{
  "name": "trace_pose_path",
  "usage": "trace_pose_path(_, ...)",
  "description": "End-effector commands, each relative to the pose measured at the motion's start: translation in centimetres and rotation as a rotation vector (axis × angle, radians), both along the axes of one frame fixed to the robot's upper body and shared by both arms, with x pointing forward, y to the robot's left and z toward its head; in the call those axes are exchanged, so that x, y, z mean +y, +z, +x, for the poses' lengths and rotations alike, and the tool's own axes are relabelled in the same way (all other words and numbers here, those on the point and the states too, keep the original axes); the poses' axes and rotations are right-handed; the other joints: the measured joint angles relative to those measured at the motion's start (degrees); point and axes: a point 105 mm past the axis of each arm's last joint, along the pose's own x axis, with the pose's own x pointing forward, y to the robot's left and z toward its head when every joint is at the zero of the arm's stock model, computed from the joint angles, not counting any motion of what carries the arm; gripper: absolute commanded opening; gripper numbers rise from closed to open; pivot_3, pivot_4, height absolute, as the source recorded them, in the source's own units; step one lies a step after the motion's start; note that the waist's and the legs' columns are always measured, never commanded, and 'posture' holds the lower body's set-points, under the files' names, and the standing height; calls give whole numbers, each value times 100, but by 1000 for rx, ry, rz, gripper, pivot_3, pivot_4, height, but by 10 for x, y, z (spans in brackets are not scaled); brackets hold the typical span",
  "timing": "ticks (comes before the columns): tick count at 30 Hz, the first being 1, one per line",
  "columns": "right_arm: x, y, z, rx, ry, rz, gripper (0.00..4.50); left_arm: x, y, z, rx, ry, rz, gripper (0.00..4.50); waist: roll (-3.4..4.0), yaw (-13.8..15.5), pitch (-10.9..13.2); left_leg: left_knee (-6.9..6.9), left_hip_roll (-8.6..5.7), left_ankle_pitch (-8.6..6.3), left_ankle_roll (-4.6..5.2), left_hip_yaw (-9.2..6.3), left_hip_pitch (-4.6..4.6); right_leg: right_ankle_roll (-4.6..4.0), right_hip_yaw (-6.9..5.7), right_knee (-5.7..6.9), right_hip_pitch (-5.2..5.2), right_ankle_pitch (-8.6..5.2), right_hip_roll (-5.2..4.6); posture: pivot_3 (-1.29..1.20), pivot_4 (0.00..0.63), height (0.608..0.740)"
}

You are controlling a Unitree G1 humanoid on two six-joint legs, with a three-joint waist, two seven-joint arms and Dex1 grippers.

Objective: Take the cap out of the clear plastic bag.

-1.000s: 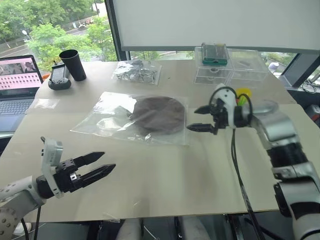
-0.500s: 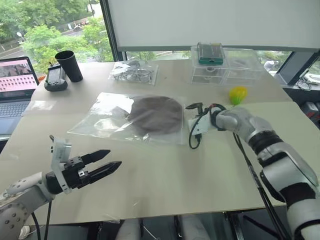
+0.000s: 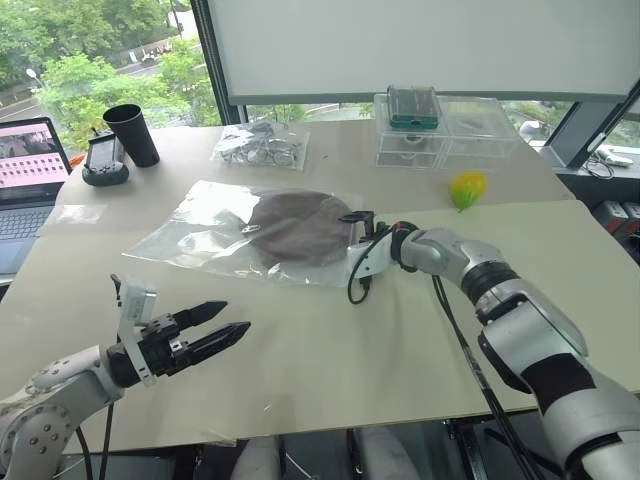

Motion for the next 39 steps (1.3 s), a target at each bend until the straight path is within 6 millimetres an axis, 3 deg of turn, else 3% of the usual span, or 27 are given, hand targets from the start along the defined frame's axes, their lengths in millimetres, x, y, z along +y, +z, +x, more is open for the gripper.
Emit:
trace_pose_path(1,8,17,0,-9,26,56,3034,1,5,1,-45,12,11,4500,0,-1,0,0,0,0,0,1,0,0,1,0,-1,0,0,0,150,740)
trace_pose_path(10,14,14,-4,27,58,36,93,1,2,0,-41,22,18,4500,0,3,0,0,0,0,0,11,0,2,10,0,-2,2,0,0,150,740)
trace_pose_path(16,17,17,-3,96,26,94,93,1,0,1,-32,22,21,4500,0,-5,0,0,1,0,0,12,1,3,12,0,-3,3,1,0,150,740)
trace_pose_path(23,12,21,-6,182,-61,-4,93,0,-3,4,-20,12,29,4500,0,28,0,1,4,-1,0,13,2,5,12,1,-3,4,2,0,150,740)
trace_pose_path(34,-18,17,-35,165,-364,-109,93,-1,-4,9,-9,-21,47,4500,0,161,0,4,4,-1,0,16,0,7,10,1,-6,3,2,0,150,740)
trace_pose_path(39,-18,17,-56,186,-483,-83,93,-2,-4,9,1,-35,52,4500,0,167,0,9,3,-1,0,17,-3,14,9,-1,-7,0,1,0,150,740)
